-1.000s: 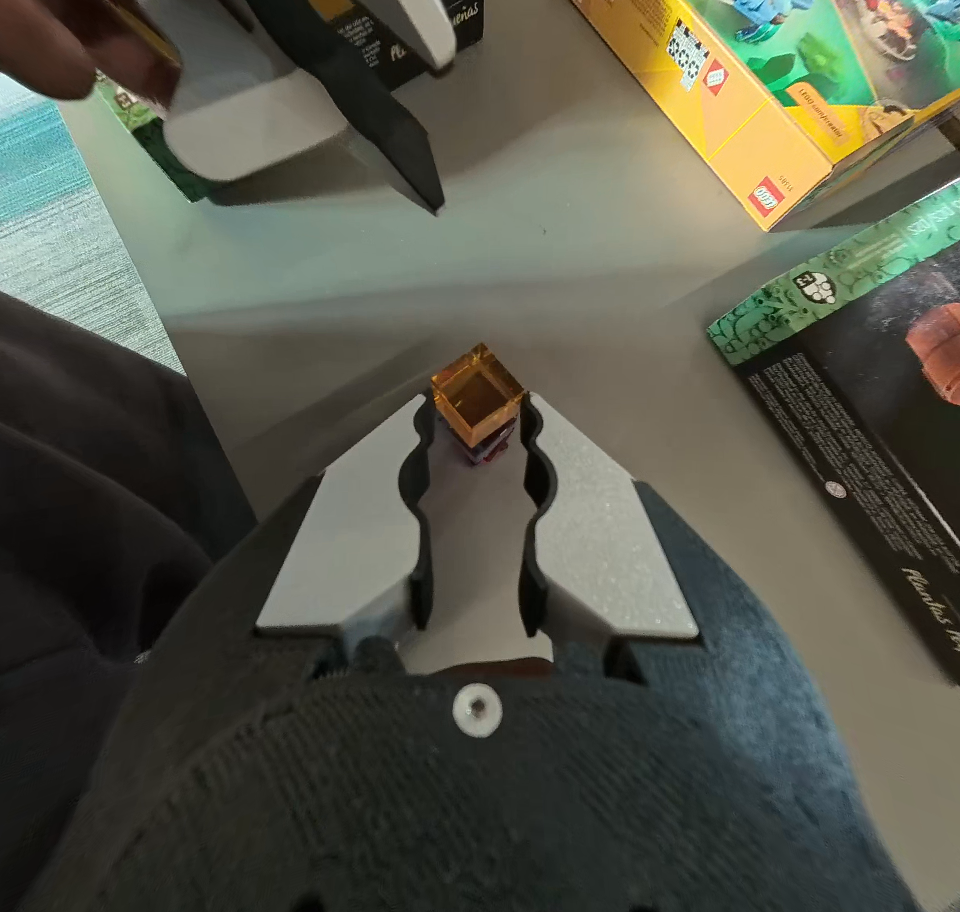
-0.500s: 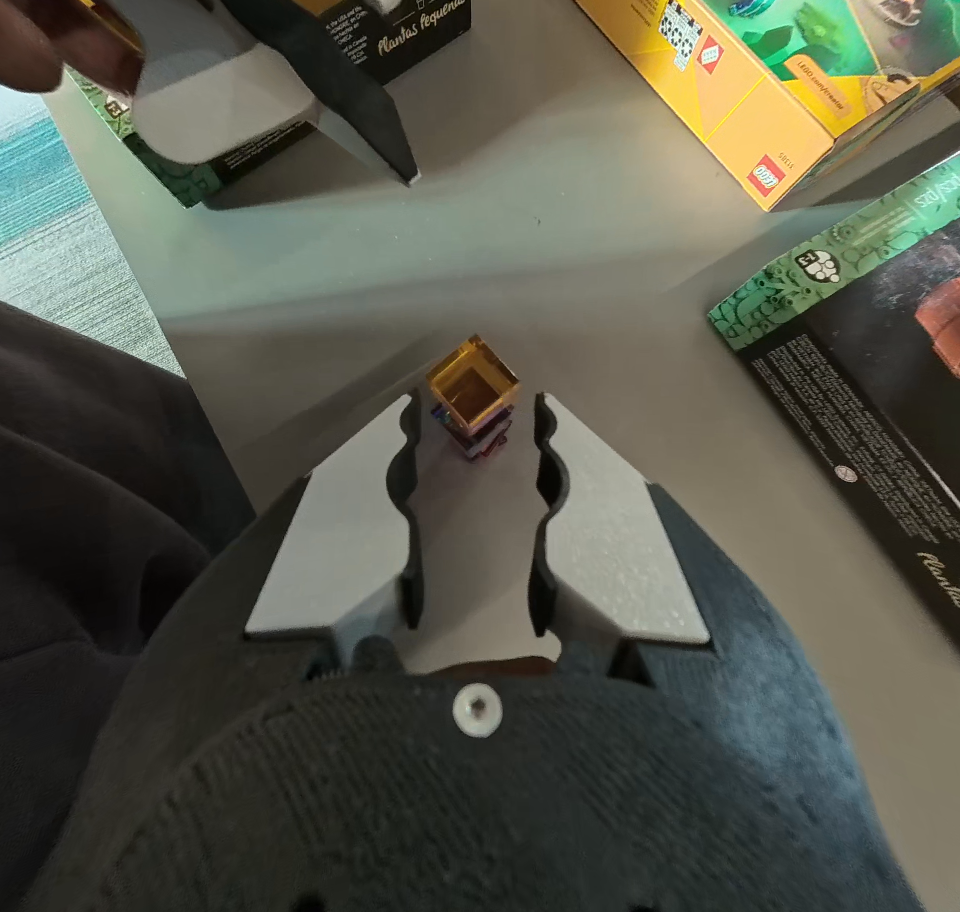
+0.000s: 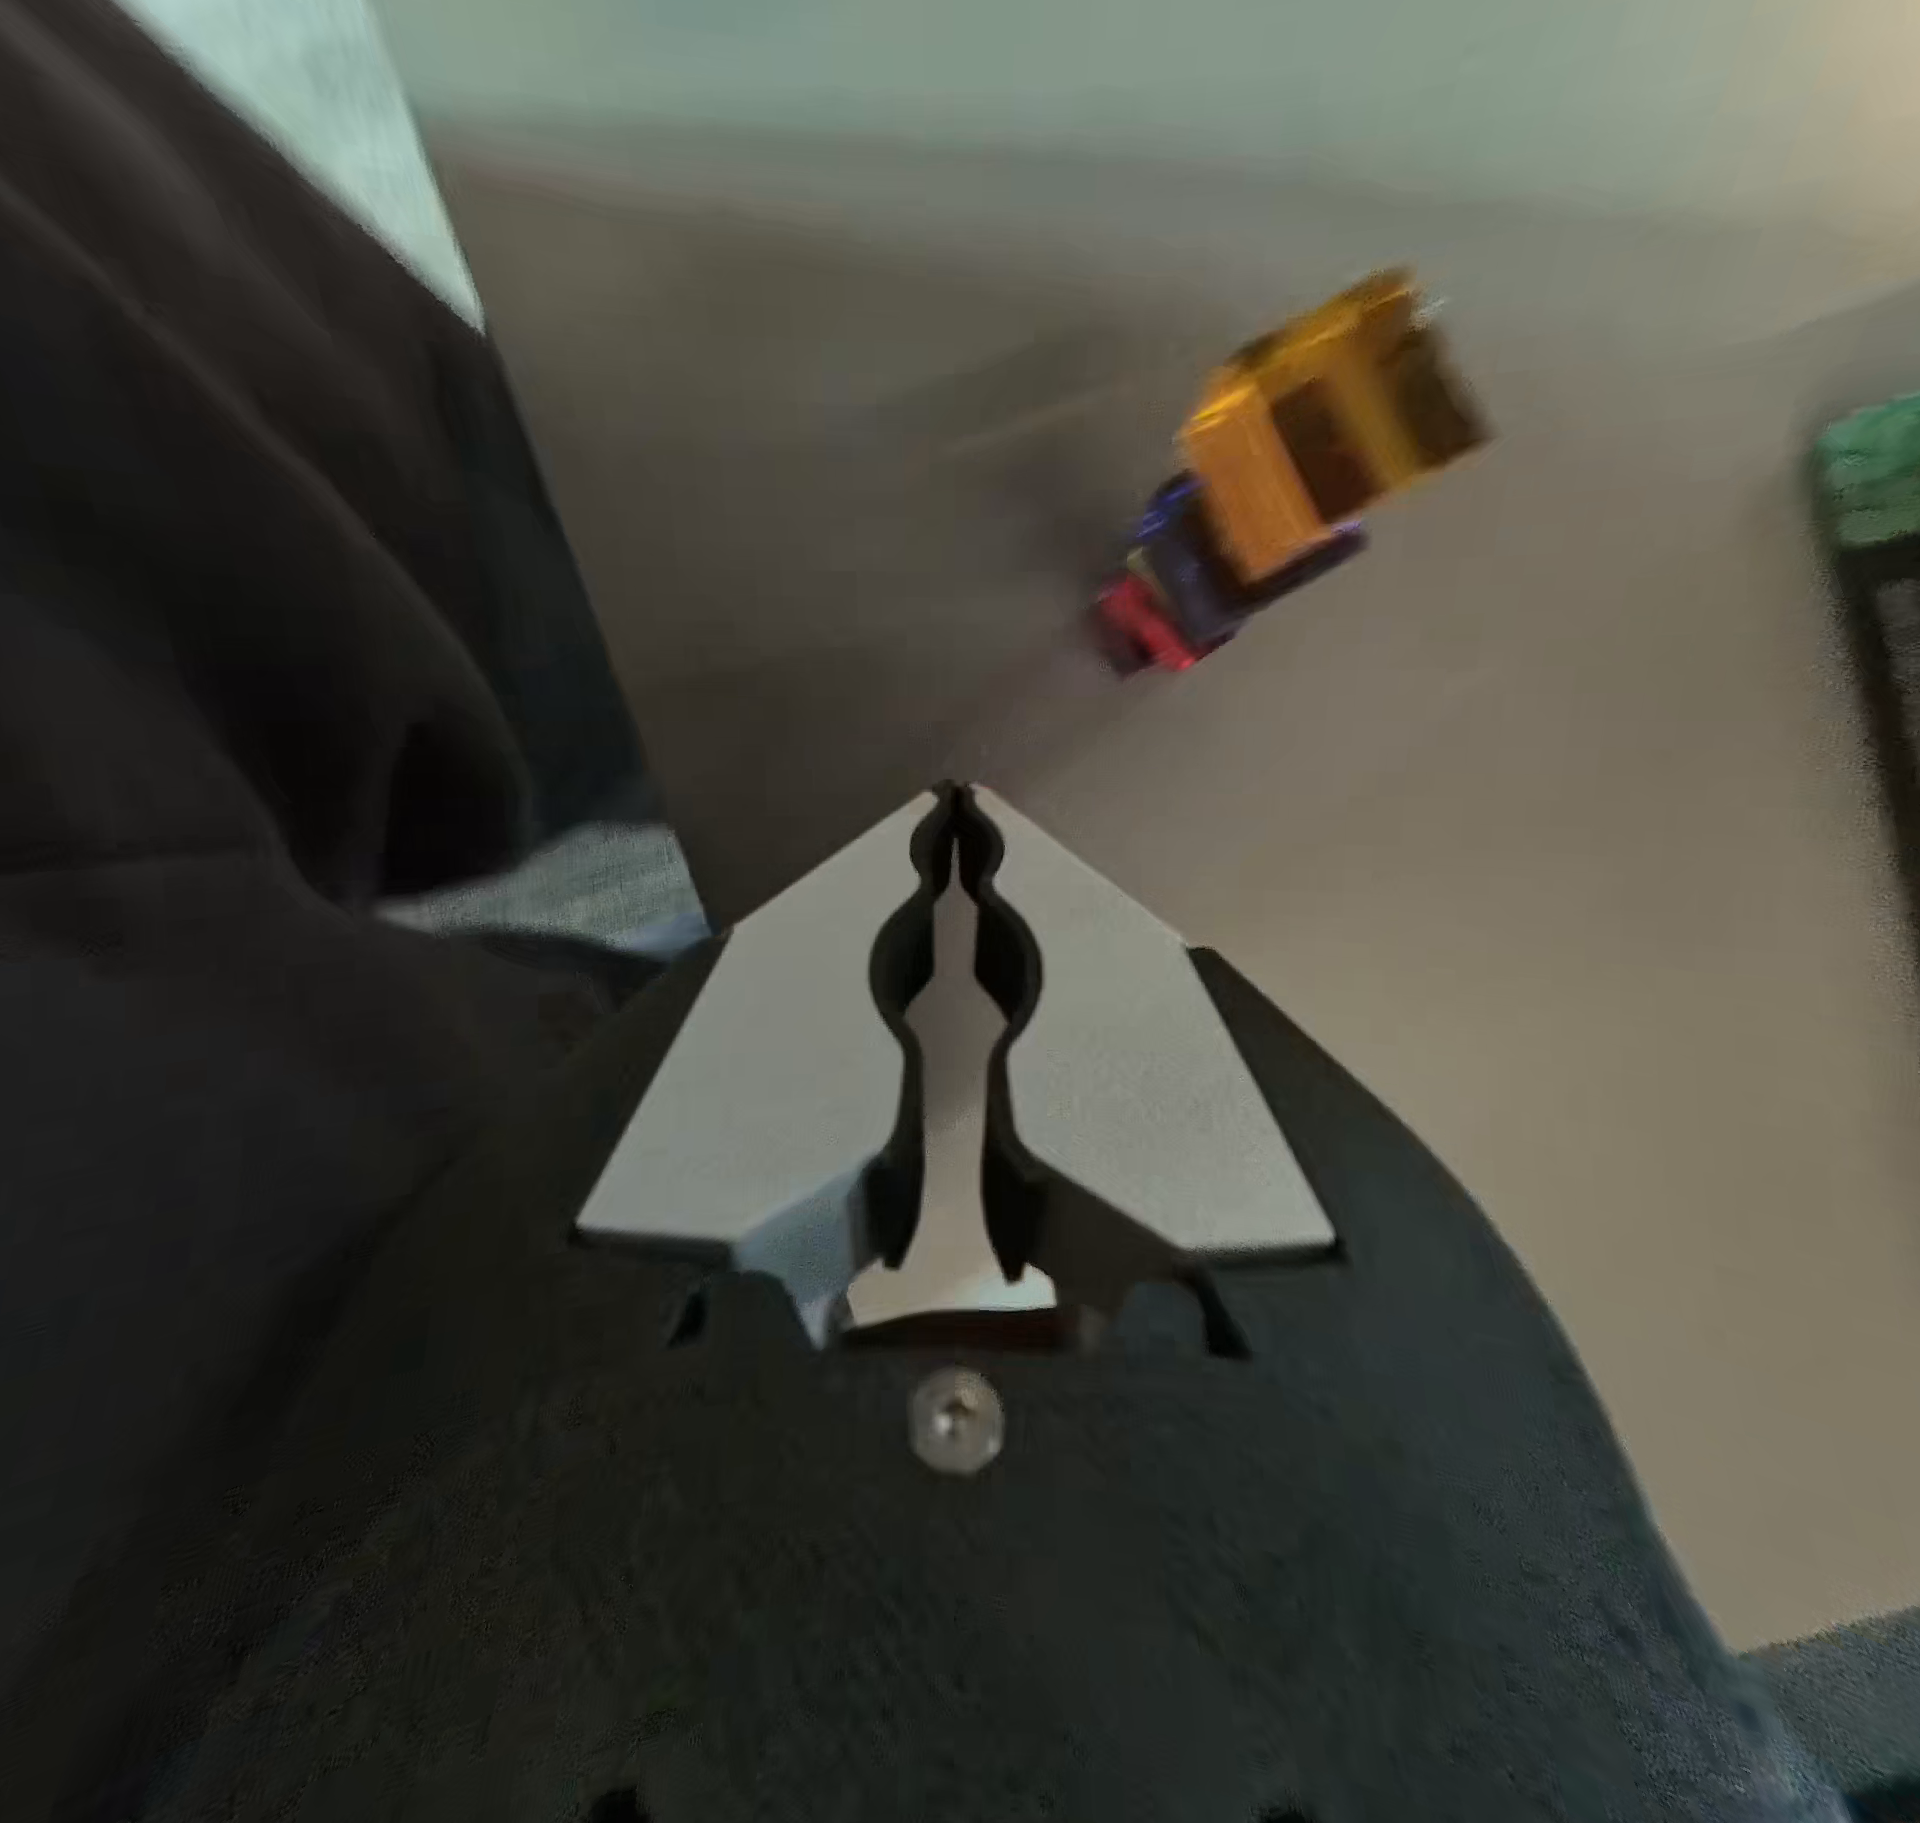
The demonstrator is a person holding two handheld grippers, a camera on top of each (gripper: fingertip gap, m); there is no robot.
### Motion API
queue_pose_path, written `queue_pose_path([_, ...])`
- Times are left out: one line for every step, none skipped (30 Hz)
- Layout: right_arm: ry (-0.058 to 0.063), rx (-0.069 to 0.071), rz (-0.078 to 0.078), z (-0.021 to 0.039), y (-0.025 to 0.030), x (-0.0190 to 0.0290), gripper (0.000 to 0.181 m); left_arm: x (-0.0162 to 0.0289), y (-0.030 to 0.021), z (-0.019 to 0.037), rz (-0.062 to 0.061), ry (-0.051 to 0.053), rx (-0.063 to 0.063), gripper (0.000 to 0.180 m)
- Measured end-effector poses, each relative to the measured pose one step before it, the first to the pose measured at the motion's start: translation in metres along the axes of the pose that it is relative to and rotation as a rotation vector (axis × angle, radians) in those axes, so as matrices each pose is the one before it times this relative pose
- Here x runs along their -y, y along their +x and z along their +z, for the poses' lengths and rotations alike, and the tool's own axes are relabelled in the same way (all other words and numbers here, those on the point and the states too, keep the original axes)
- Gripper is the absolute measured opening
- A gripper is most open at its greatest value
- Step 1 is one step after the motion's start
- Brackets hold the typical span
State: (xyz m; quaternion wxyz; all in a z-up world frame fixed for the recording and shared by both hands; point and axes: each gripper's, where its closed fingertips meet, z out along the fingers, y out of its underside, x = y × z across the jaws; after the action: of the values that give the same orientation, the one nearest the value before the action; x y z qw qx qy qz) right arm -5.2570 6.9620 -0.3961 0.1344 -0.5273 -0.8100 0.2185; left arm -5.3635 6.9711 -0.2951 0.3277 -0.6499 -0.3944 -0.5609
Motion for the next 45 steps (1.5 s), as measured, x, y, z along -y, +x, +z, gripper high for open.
queue_pose_path([-0.0724,0.0214,-0.0531,0.00744,-0.00483,-0.00849,0.000,-0.00013,-0.00016,0.00062,0.0007,-0.0011,0.0001,0.044])
queue_pose_path([-0.0708,0.0129,-0.0590,0.00794,-0.00315,-0.00688,0.000,-0.00041,0.00024,0.00072,-0.0001,-0.0022,-0.0022,0.044])
queue_pose_path([-0.0651,0.0029,-0.0665,0.00787,-0.00134,-0.00483,0.000,-0.00054,0.00040,0.00067,-0.0012,-0.0031,-0.0034,0.044])
queue_pose_path([-0.0521,-0.0058,-0.0731,0.00709,0.00001,-0.00213,0.000,-0.00072,0.00034,0.00060,-0.0001,-0.0025,-0.0023,0.043])
queue_pose_path([-0.0380,-0.0193,-0.0759,0.00607,0.00212,0.00027,0.000,-0.00066,0.00022,0.00030,0.0017,-0.0016,0.0001,0.044])
queue_pose_path([-0.0257,-0.0363,-0.0718,0.00470,0.00479,0.00213,0.000,-0.00070,0.00009,-0.00002,0.0029,-0.0014,0.0015,0.044])
queue_pose_path([-0.0199,-0.0434,-0.0649,0.00359,0.00583,0.00251,0.000,-0.00072,0.00032,-0.00042,0.0036,-0.0008,0.0013,0.043])
queue_pose_path([-0.0215,-0.0249,-0.0568,0.00264,0.00332,0.00157,0.000,-0.00045,0.00033,-0.00118,0.0037,0.0014,0.0016,0.044])
queue_pose_path([-0.0175,0.0056,-0.0401,0.00169,-0.00095,0.00123,0.000,-0.00010,0.00016,-0.00178,0.0037,0.0048,0.0018,0.043])
queue_pose_path([-0.0055,0.0179,-0.0183,0.00069,-0.00261,0.00221,0.000,0.00035,-0.00003,-0.00236,0.0029,0.0078,0.0020,0.043])
queue_pose_path([0.0084,0.0221,-0.0026,-0.00046,-0.00322,0.00331,0.000,0.00057,-0.00050,-0.00290,0.0009,0.0096,0.0020,0.043])
queue_pose_path([0.0175,0.0384,0.0053,-0.00135,-0.00575,0.00371,0.000,0.00063,-0.00088,-0.00323,-0.0014,0.0109,0.0017,0.043])
queue_pose_path([0.0164,0.0572,0.0088,-0.00143,-0.00845,0.00320,0.000,0.00071,-0.00112,-0.00327,-0.0037,0.0118,0.0007,0.043])
queue_pose_path([0.0094,0.0562,0.0116,-0.00097,-0.00790,0.00198,0.000,0.00074,-0.00136,-0.00312,-0.0053,0.0123,-0.0002,0.043])
queue_pose_path([0.0024,0.0354,0.0136,-0.00016,-0.00406,0.00056,0.000,0.00080,-0.00139,-0.00297,-0.0064,0.0117,-0.0007,0.043])
queue_pose_path([-0.0014,0.0174,0.0120,0.00034,-0.00078,-0.00033,0.000,0.00071,-0.00132,-0.00259,-0.0065,0.0107,-0.0013,0.043])
queue_pose_path([-0.0020,0.0115,0.0092,0.00049,0.00053,-0.00097,0.000,0.00064,-0.00101,-0.00215,-0.0065,0.0097,-0.0022,0.043])
queue_pose_path([-0.0021,0.0103,0.0099,0.00037,0.00131,-0.00135,0.000,0.00052,-0.00063,-0.00185,-0.0053,0.0078,-0.0029,0.043])
queue_pose_path([-0.0017,0.0074,0.0135,-0.00016,0.00217,-0.00115,0.000,0.00032,-0.00018,-0.00137,-0.0030,0.0056,-0.0028,0.043])
queue_pose_path([0.0031,-0.0043,0.0166,-0.00069,0.00426,-0.00042,0.000,0.00003,0.00008,-0.00092,-0.0003,0.0028,-0.0024,0.043])
queue_pose_path([0.0124,-0.0300,0.0194,-0.00133,0.00861,0.00098,0.000,-0.00019,0.00029,-0.00056,0.0018,0.0004,-0.0014,0.043])
queue_pose_path([0.0193,-0.0759,0.0262,-0.00207,0.01597,0.00180,0.000,-0.00035,0.00015,-0.00034,0.0021,-0.0010,-0.0010,0.043])
queue_pose_path([0.0165,-0.1304,0.0312,-0.00231,0.02443,0.00143,0.000,-0.00034,0.00019,-0.00018,0.0018,-0.0014,-0.0009,0.043])
queue_pose_path([0.0039,-0.1377,0.0266,-0.00165,0.02453,-0.00069,0.000,-0.00041,-0.00011,-0.00011,0.0011,-0.0013,0.0002,0.043])
queue_pose_path([-0.0109,-0.0905,0.0165,-0.00013,0.01571,-0.00345,0.000,-0.00028,-0.00017,-0.00017,-0.0003,-0.0008,-0.0002,0.043])
queue_pose_path([-0.0226,-0.0148,0.0044,0.00052,0.00264,-0.00568,0.000,-0.00020,0.00013,-0.00036,-0.0015,-0.0003,-0.0020,0.043])
queue_pose_path([-0.0305,0.0367,-0.0037,0.00051,-0.00665,-0.00702,0.000,-0.00012,0.00047,-0.00051,-0.0008,-0.0001,-0.0028,0.043])
queue_pose_path([-0.0240,0.0321,-0.0044,0.00005,-0.00739,-0.00673,0.000,0.00003,0.00014,-0.00078,0.0014,0.0002,-0.0004,0.043])
queue_pose_path([-0.0050,0.0143,-0.0023,-0.00094,-0.00577,-0.00497,0.000,0.00040,-0.00015,-0.00085,0.0021,0.0009,0.0013,0.043])
queue_pose_path([0.0048,0.0110,0.0034,-0.00171,-0.00572,-0.00422,0.000,0.00069,-0.00022,-0.00091,0.0002,0.0019,0.0004,0.043])
queue_pose_path([0.0027,0.0150,0.0134,-0.00212,-0.00636,-0.00479,0.000,0.00103,-0.00021,-0.00102,-0.0013,0.0036,-0.0006,0.043])
queue_pose_path([0.0002,0.0201,0.0241,-0.00203,-0.00690,-0.00531,0.000,0.00117,-0.00028,-0.00111,-0.0012,0.0041,-0.0002,0.043])
queue_pose_path([0.0000,0.0230,0.0329,-0.00189,-0.00690,-0.00550,0.000,0.00113,-0.00063,-0.00105,-0.0004,0.0035,0.0013,0.043])
queue_pose_path([-0.0001,0.0219,0.0387,-0.00172,-0.00629,-0.00574,0.000,0.00092,-0.00080,-0.00074,-0.0009,0.0025,0.0016,0.043])
queue_pose_path([0.0011,0.0184,0.0418,-0.00143,-0.00510,-0.00541,0.000,0.00074,-0.00100,-0.00063,-0.0021,0.0015,0.0017,0.043])
queue_pose_path([0.0042,0.0123,0.0433,-0.00152,-0.00365,-0.00484,0.000,0.00073,-0.00098,-0.00033,-0.0021,0.0013,0.0019,0.042])
queue_pose_path([0.0064,0.0069,0.0432,-0.00141,-0.00211,-0.00397,0.000,0.00059,-0.00091,-0.00001,-0.0020,0.0008,0.0017,0.042])
queue_pose_path([0.0075,0.0051,0.0421,-0.00174,-0.00109,-0.00331,0.000,0.00058,-0.00055,0.00010,-0.0020,0.0002,0.0008,0.042])
queue_pose_path([0.0088,0.0029,0.0410,-0.00180,-0.00015,-0.00226,0.000,0.00040,-0.00016,0.00043,-0.0011,-0.0008,0.0001,0.042])
queue_pose_path([0.0115,-0.0002,0.0404,-0.00185,0.00094,-0.00099,0.000,0.00034,-0.00017,0.00059,0.0007,-0.0019,0.0010,0.042])
queue_pose_path([0.0165,-0.0014,0.0403,-0.00204,0.00167,0.00063,0.000,0.00020,-0.00006,0.00078,0.0022,-0.0031,0.0020,0.042])
queue_pose_path([0.0217,-0.0012,0.0405,-0.00200,0.00227,0.00225,0.000,0.00007,-0.00024,0.00088,0.0026,-0.0037,0.0025,0.042])
queue_pose_path([0.0254,-0.0016,0.0398,-0.00185,0.00264,0.00376,0.001,0.00010,-0.00022,0.00097,0.0018,-0.0037,0.0021,0.042])
queue_pose_path([0.0289,-0.0030,0.0371,-0.00275,0.00323,0.00519,0.000,-0.00002,-0.00037,0.00102,0.0011,-0.0041,0.0022,0.042])
queue_pose_path([0.0596,-0.0018,0.0367,-0.00492,0.00322,0.00977,0.000,-0.00021,-0.00068,0.00092,0.0018,-0.0045,0.0048,0.042])
